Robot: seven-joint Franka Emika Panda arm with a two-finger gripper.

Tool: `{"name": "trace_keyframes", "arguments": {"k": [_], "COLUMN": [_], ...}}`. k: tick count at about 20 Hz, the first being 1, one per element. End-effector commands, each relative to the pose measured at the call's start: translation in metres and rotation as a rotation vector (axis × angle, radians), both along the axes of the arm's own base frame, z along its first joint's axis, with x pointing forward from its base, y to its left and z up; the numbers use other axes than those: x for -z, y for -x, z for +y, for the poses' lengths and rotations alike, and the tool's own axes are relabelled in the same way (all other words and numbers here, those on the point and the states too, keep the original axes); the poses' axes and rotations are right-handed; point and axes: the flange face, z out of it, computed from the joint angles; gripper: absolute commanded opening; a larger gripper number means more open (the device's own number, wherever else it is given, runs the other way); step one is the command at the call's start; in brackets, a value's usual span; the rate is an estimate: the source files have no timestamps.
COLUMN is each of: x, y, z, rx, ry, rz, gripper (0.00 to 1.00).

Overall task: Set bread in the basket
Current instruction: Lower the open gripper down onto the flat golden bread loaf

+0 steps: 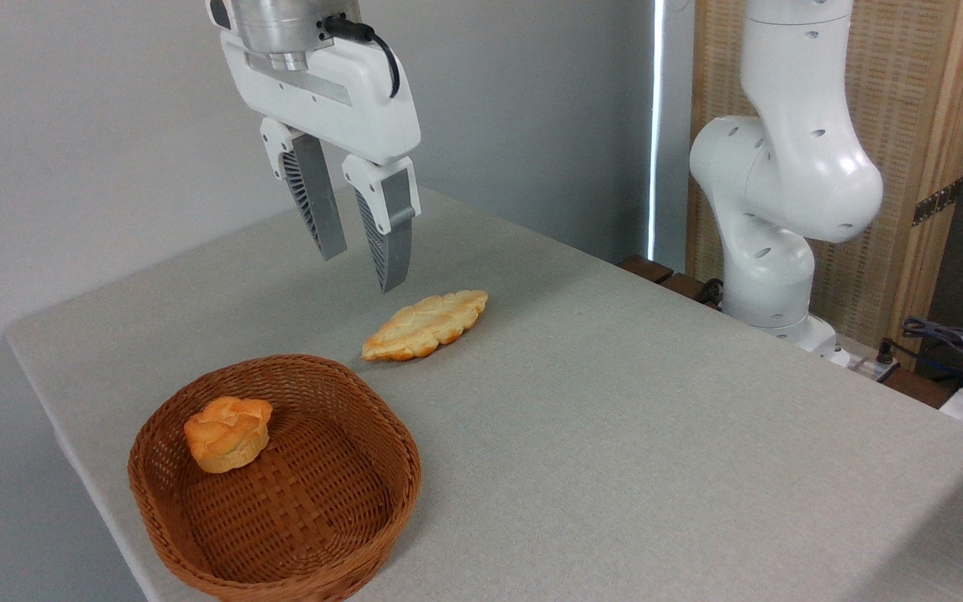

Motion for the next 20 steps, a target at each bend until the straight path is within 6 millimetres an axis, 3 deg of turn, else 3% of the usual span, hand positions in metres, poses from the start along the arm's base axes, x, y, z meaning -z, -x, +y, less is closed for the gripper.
{"name": "trace_keyframes", "arguments": {"k": [1, 10, 13, 15, 18, 20], "x": [-0.013, -0.022, -0.015, -0.001, 0.021, 0.047], "y": [0.011, 0.017, 0.028, 0.032, 0.055, 0.073], "z": [0.017, 0.017, 0.01, -0.003, -0.016, -0.041], "rx": [0.072, 0.083, 0.094, 0.114, 0.142, 0.17], "ry": [-0.009, 0.0, 0.011, 0.021, 0.049, 0.088], "rz": [0.009, -0.003, -0.012, -0.007, -0.027, -0.024], "gripper": [1.0, 1.0, 1.0, 1.0, 1.0, 1.0]}}
